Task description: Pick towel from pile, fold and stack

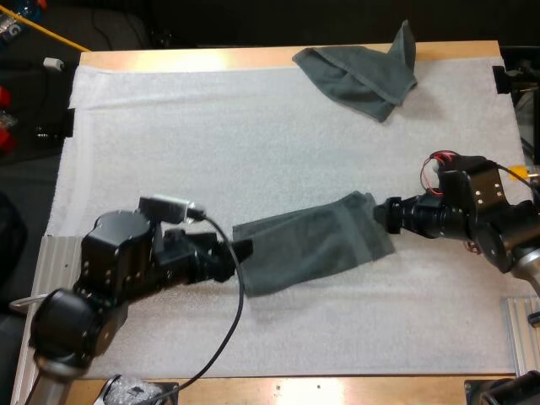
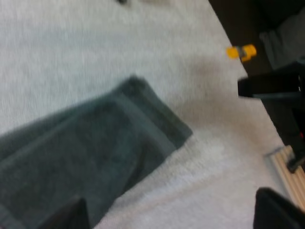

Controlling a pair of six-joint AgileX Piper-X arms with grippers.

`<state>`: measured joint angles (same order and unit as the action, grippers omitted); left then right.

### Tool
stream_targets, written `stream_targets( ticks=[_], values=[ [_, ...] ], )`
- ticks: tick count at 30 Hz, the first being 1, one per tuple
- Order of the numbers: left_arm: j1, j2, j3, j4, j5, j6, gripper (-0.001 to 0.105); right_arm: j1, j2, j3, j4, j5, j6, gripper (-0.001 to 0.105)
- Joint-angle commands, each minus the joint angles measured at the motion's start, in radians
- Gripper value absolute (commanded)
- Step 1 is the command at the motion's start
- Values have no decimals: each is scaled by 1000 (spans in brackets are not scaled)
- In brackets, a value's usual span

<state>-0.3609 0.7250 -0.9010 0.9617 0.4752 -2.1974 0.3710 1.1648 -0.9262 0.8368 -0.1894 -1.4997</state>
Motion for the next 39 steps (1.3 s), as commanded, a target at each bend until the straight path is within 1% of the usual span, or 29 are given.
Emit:
stream_targets(
  ticks=[1,4,7,9,11,16,22,26,34,39],
  values=[
    [0,-16,-6,24,6,-30,68,-7,-6,-13,21,27,-37,77],
    [0,-33,-6,40,6,-55,68,-22,0,-13,14,30,-49,77],
    [0,-34,-6,57,-15,-56,68,-75,27,-13,13,9,-55,77],
    [0,-34,-4,72,-38,-57,68,-115,53,-13,11,-51,-66,76],
    [0,-34,1,74,-50,-65,68,-167,88,-13,1,-131,-76,76],
    [0,-34,1,74,-56,-72,68,-291,189,-13,-49,-271,-99,76],
    [0,-34,1,74,-56,-72,68,-381,330,-13,-82,-408,-118,76],
    [0,-34,1,74,-56,-72,68,-390,409,-13,-104,-467,-128,73],
    [0,-34,1,74,-54,-72,68,-360,530,-13,-168,-504,-93,73],
    [0,-34,1,74,-57,-72,68,-321,577,-13,-172,-506,-75,73]
  ],
)
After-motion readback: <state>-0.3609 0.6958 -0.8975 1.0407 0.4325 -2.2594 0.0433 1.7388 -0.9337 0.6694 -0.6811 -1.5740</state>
